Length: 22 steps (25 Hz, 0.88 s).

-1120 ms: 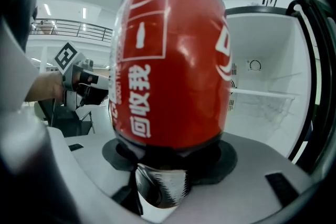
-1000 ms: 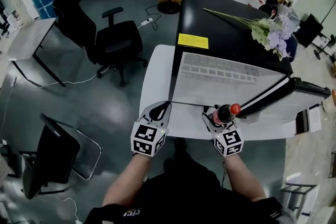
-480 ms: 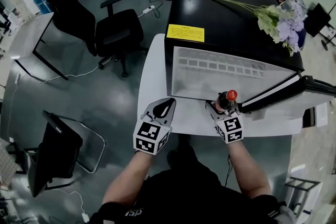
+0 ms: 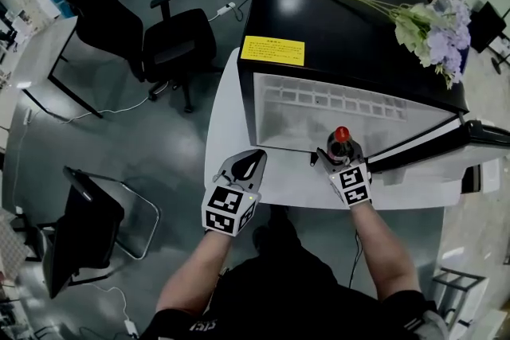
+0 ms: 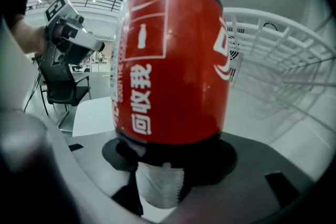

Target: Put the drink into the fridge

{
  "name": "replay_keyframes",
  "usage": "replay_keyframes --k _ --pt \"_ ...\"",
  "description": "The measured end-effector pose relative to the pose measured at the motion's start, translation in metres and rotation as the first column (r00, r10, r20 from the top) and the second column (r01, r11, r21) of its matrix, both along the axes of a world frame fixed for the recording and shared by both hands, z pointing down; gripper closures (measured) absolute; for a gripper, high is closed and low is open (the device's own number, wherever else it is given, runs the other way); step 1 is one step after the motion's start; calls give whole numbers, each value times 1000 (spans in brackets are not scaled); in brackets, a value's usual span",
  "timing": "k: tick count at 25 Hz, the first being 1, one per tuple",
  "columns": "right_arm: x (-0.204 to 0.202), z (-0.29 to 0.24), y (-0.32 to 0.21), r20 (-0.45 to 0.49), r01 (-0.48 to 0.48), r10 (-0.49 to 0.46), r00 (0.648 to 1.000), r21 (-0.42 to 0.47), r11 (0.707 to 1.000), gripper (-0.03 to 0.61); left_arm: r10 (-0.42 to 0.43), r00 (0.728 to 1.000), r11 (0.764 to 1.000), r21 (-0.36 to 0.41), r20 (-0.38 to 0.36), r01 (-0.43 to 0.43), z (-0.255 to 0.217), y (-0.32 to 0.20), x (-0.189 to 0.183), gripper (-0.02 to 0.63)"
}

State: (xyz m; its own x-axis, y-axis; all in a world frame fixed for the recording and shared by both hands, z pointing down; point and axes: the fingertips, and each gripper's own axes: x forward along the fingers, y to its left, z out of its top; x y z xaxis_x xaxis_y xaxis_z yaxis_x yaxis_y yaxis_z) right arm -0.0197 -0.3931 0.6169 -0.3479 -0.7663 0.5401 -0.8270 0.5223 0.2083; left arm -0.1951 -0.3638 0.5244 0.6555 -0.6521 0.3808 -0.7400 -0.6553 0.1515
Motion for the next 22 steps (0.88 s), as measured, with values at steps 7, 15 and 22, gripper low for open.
replay_keyframes --k 7,15,22 --pt "10 32 -17 -161 68 -76 984 -54 996 318 -11 1000 999 -36 5 11 17 -3 1 595" --pt "14 45 -23 -250 129 -151 956 -100 987 319 -38 999 997 -67 10 38 31 -6 -7 595" --pt "22 49 -28 -340 147 -185 922 -136 980 318 -44 999 995 -90 7 44 40 -4 -7 595"
